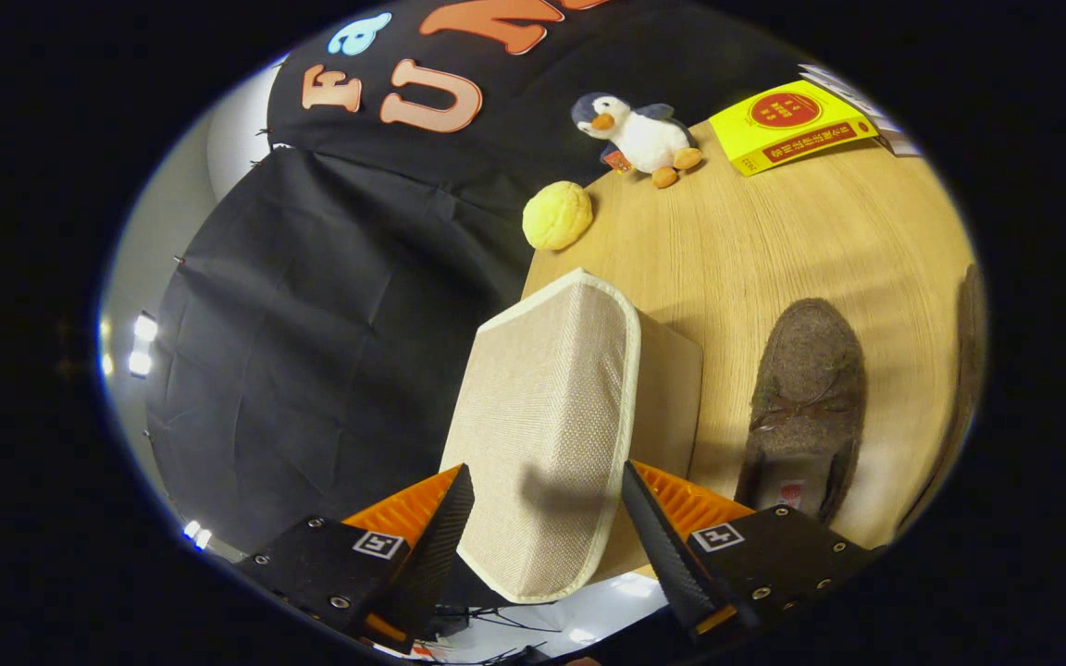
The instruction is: Open the storage box then place both shoes into the box .Put the left shoe in first, then the right shoe, with the right side of both shoes facing outward in a uniform manner.
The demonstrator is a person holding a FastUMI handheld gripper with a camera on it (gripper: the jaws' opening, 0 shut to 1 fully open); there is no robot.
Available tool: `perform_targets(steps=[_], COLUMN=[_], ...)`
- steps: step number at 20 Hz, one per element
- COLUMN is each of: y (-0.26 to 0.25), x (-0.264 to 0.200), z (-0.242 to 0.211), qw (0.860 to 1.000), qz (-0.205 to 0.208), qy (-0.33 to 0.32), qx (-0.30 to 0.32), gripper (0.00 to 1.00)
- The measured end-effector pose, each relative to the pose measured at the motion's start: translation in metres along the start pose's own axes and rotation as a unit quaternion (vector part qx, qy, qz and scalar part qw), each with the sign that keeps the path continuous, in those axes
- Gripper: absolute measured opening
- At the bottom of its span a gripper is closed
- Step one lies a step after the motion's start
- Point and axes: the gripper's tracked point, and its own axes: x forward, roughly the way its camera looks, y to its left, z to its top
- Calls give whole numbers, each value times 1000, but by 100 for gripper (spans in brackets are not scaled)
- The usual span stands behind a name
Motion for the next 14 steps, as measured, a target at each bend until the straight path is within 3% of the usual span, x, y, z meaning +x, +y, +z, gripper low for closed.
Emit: perform_targets(steps=[9, 14], y=[1, 28], x=[24, -4], z=[-15, -13], qw=[998, 995], qz=[32, 70], qy=[25, 24], qx=[46, 64], gripper=[97, 95])
